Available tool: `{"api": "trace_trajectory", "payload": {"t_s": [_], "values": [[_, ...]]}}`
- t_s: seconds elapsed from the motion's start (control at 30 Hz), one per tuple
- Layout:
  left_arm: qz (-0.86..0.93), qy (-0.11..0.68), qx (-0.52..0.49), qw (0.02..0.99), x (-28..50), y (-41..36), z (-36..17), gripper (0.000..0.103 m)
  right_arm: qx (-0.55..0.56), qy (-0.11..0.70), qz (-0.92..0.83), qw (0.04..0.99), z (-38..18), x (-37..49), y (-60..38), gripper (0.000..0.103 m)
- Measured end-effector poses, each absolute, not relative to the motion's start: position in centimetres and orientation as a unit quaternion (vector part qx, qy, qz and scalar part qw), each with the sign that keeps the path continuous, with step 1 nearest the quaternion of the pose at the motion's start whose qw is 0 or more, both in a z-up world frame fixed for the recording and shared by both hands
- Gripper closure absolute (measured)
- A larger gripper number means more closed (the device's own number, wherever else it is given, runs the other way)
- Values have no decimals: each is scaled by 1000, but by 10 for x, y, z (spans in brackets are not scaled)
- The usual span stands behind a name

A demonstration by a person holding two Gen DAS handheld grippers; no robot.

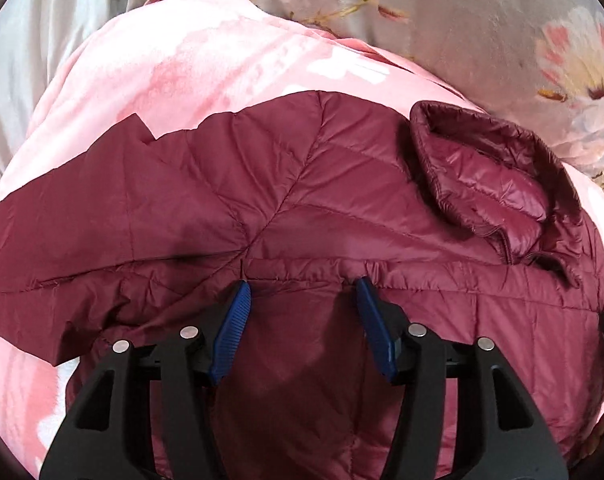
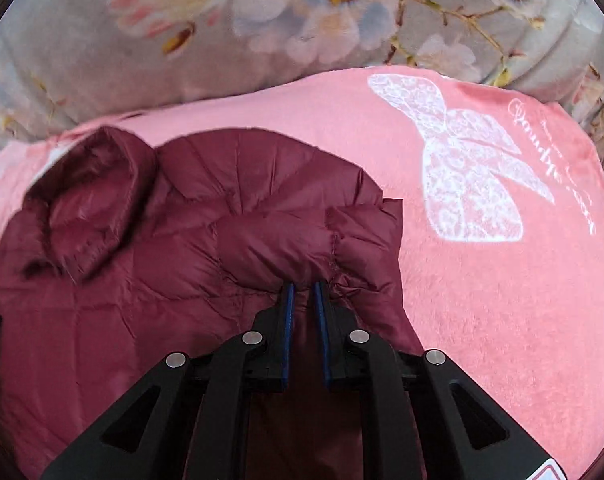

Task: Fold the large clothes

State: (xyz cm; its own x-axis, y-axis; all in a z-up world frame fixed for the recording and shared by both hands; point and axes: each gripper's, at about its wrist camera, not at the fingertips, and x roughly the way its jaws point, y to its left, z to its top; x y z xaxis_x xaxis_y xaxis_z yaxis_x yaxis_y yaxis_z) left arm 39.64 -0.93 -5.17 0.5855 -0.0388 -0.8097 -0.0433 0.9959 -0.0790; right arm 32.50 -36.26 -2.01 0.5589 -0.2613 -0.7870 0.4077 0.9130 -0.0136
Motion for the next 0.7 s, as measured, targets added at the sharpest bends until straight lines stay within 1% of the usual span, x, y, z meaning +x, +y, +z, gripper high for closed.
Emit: {"api": "trace_trajectory", "payload": {"t_s": [0.07, 0.13, 0.2, 0.23, 0.27, 0.33, 0.5, 0.7], "values": [[4, 453, -39, 891, 393, -11, -50, 50, 70, 427, -197, 880, -15, 322, -354, 92], [-3, 453, -64, 889, 384, -3, -43, 49, 81, 413, -172, 891, -1, 311, -338, 90], [-11, 446, -91, 890, 371, 9, -34, 40, 81, 402, -140, 901, 12, 298, -312, 90], [-11, 438, -112, 892, 358, 21, -27, 32, 80, 400, -127, 904, 15, 295, -301, 90], [-10, 430, -126, 894, 348, 31, -23, 26, 78, 395, -101, 910, 19, 286, -279, 90], [-1, 418, -151, 896, 330, 54, -17, 23, 73, 394, -60, 914, 21, 274, -242, 90], [73, 406, -207, 887, 290, 148, -16, 23, 58, 413, 20, 909, 6, 262, -158, 90], [190, 404, -258, 857, 262, 277, -33, 23, 20, 442, 18, 897, -27, 266, -105, 90]]}}
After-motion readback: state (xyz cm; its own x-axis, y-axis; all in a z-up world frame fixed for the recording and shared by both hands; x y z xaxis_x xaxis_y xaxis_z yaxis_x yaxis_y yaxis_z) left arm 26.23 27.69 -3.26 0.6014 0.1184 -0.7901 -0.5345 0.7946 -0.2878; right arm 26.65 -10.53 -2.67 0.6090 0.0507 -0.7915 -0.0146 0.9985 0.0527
